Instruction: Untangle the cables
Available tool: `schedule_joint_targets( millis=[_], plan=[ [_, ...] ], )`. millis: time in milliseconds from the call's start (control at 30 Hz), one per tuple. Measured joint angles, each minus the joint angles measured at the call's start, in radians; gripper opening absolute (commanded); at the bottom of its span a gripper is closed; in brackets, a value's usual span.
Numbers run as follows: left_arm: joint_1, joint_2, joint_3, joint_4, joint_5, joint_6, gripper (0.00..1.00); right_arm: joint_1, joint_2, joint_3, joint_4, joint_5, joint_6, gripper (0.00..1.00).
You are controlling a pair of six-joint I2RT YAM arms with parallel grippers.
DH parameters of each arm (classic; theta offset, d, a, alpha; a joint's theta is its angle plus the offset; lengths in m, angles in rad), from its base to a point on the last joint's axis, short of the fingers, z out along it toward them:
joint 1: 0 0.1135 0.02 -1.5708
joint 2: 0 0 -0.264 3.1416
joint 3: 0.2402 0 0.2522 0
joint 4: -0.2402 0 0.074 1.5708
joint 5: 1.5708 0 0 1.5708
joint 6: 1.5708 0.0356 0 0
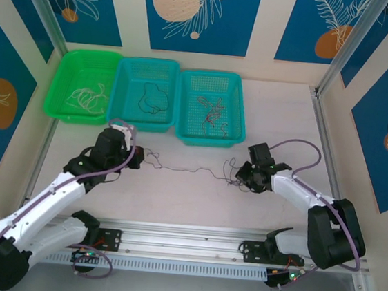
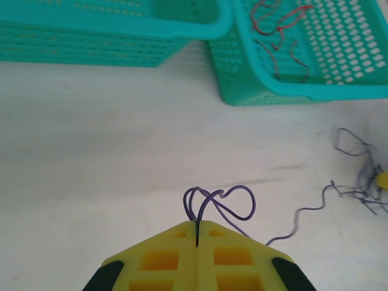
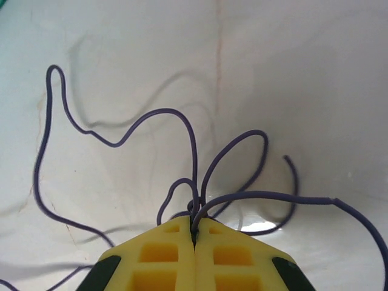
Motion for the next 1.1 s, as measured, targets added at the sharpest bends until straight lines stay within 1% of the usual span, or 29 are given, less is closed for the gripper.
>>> schedule_joint_targets(
  millis=[100,200,333,600,933,1100],
  plan=[
    [0.058,-0.030,0.011,-0.062,-0.003,0.017,0.00,-0.054,-0.052,-0.023,-0.012,0.000,0.004,0.00],
    [0.105,-0.045,0.045,-0.116,-0.003,0.026,0.00,-0.111,-0.116,-0.049,-0.025,-0.001,0.009,0.05],
    [0.148,-0.056,0.105,-0.158,0.004,0.042,0.00,-0.197,-0.195,-0.079,-0.043,-0.005,0.015,0.06],
    [0.190,-0.058,0.194,-0.212,0.007,0.071,0.00,-0.343,-0.281,-0.132,-0.068,-0.042,0.014,0.08],
    [0.243,-0.064,0.282,-0.320,-0.091,0.149,0.00,-0.571,-0.403,-0.142,-0.112,-0.104,0.000,0.10],
    [0.263,-0.064,0.301,-0.345,-0.132,0.178,0.00,-0.705,-0.433,-0.142,-0.122,-0.165,-0.013,0.10]
  ],
)
